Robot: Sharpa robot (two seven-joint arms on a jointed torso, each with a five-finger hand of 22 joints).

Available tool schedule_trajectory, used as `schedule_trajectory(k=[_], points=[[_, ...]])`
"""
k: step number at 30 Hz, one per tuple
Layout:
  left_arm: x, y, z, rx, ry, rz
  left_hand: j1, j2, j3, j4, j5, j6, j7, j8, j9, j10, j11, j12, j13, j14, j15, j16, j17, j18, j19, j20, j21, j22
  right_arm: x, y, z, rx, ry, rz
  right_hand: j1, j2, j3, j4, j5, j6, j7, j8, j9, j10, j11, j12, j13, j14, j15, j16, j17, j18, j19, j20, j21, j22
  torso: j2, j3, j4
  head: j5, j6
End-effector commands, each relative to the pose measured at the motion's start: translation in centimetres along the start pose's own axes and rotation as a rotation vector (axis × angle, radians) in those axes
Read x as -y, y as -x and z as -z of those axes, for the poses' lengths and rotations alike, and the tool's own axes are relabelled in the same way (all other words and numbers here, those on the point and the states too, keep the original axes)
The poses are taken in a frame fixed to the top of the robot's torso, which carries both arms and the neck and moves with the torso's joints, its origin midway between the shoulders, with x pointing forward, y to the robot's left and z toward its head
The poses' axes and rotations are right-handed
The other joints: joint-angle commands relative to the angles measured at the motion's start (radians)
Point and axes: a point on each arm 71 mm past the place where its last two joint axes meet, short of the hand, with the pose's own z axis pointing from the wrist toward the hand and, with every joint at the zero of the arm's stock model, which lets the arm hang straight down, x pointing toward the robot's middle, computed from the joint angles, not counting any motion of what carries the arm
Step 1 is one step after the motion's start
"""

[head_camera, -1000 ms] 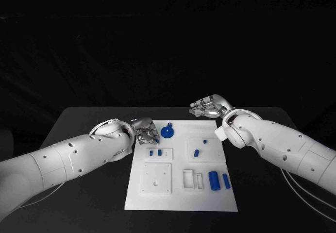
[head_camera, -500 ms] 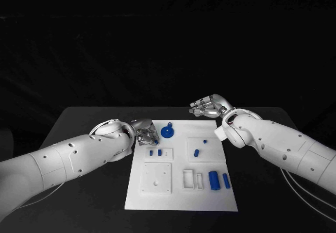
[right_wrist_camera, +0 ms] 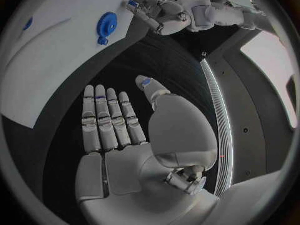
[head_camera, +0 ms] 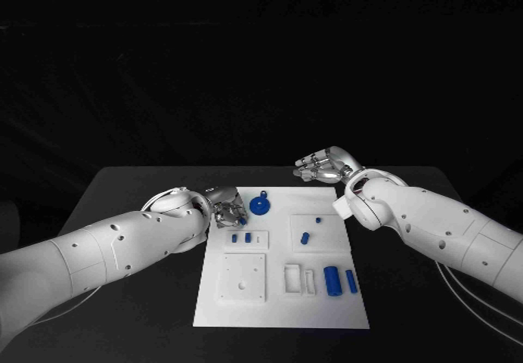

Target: Assemble the parts on the task board

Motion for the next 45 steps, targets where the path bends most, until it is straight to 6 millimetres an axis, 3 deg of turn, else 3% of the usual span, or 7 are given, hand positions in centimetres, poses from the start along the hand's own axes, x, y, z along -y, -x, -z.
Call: schedule_trajectory(k=[1, 18, 24, 33, 40, 45], points=[[0.3, -0.7, -0.1, -0.021, -0.007, -0.006, -0.008, 0.003, -0.005, -0.001, 0.004, -0.005, 0.001, 0.005, 0.001, -0.004, 0.004, 0.002, 0.0, -0.003, -0.001, -0.006, 0.0, -0.001, -0.001, -0.002, -0.005, 0.019, -0.1, -0.1, 0.0, -0.013, 0.012, 0.0, -0.004, 0.001, -0.002, -0.004, 0.005, -0.008, 0.0, 0.001, -0.001, -0.008, 0.001, -0.003, -0.001, -0.006, 0.002, -0.005, -0.001, 0.014, -0.004, 0.0, 0.005, -0.001, 0.0, 0.0, -0.0002, -0.001, -0.001], [0.6, -0.9, -0.1, -0.032, -0.01, -0.007, -0.009, 0.004, -0.005, 0.0, 0.003, -0.006, 0.001, 0.005, 0.001, -0.003, 0.003, 0.002, 0.0, -0.002, -0.001, -0.008, 0.002, 0.0, 0.001, -0.001, -0.007, 0.019, -0.1, -0.2, 0.0, -0.013, 0.012, 0.0, -0.004, 0.001, -0.002, -0.004, 0.005, -0.008, 0.0, 0.001, -0.001, -0.008, 0.001, -0.003, -0.001, -0.006, 0.002, -0.005, -0.001, 0.014, -0.004, 0.0, 0.005, -0.001, 0.0, -0.0006, 0.0012, -0.004, -0.003], [0.2, -1.1, 0.0, -0.059, 0.024, -0.01, -0.009, -0.008, -0.003, -0.002, -0.018, -0.08, 0.015, 0.004, -0.002, -0.014, 0.01, 0.002, 0.0, -0.011, 0.004, -0.016, 0.0, -0.001, -0.004, 0.003, -0.013, 0.018, 0.0, -0.1, 0.0, -0.012, 0.01, 0.001, -0.004, 0.001, -0.002, -0.004, 0.005, -0.008, 0.0, 0.001, -0.001, -0.008, 0.001, -0.003, -0.001, -0.006, 0.002, -0.005, -0.001, 0.014, -0.004, 0.0, 0.005, -0.001, 0.0, -0.0007, 0.0022, -0.004, -0.003], [-0.5, -1.0, 0.1, -0.065, 0.048, -0.02, -0.011, -0.045, 0.005, -0.009, -0.024, -0.137, 0.004, 0.005, -0.001, -0.064, 0.023, 0.003, -0.001, -0.037, 0.015, -0.011, 0.002, 0.0, -0.024, 0.011, -0.021, 0.02, 0.0, 0.0, 0.0, -0.013, 0.01, 0.001, -0.004, 0.001, 0.0, -0.007, 0.005, -0.007, 0.0, 0.001, -0.001, -0.008, 0.001, -0.003, -0.001, -0.006, 0.002, -0.005, -0.001, 0.014, -0.005, 0.0, 0.005, -0.001, -0.001, -0.0006, 0.0009, -0.004, -0.001], [-1.1, -0.7, 0.3, -0.04, 0.054, -0.021, -0.008, -0.061, 0.005, -0.006, -0.03, -0.251, -0.009, 0.001, -0.004, -0.118, 0.041, 0.003, -0.001, -0.047, 0.027, -0.002, 0.001, 0.01, -0.025, 0.022, -0.023, 0.02, 0.1, 0.1, 0.1, -0.014, 0.007, 0.002, -0.003, 0.0, 0.0, -0.008, 0.005, -0.009, 0.0, 0.001, -0.002, -0.009, 0.001, -0.003, -0.001, -0.006, 0.003, -0.005, -0.001, 0.014, -0.005, 0.0, 0.004, -0.001, -0.001, -0.0008, 0.0009, -0.006, 0.001], [-1.8, -0.2, 0.5, 0.001, 0.056, -0.02, 0.001, -0.066, 0.003, 0.0, -0.028, -0.255, -0.006, 0.002, -0.004, -0.138, 0.047, 0.004, -0.001, -0.059, 0.032, -0.006, -0.006, 0.017, -0.028, 0.029, -0.027, 0.019, 0.3, 0.1, 0.2, -0.023, 0.003, 0.003, 0.001, 0.001, 0.001, -0.015, 0.004, -0.004, 0.0, 0.001, -0.001, -0.008, 0.001, -0.003, -0.001, -0.006, 0.002, -0.004, -0.001, 0.014, -0.005, 0.0, 0.005, -0.001, 0.0, -0.0015, 0.0012, -0.008, 0.003]])
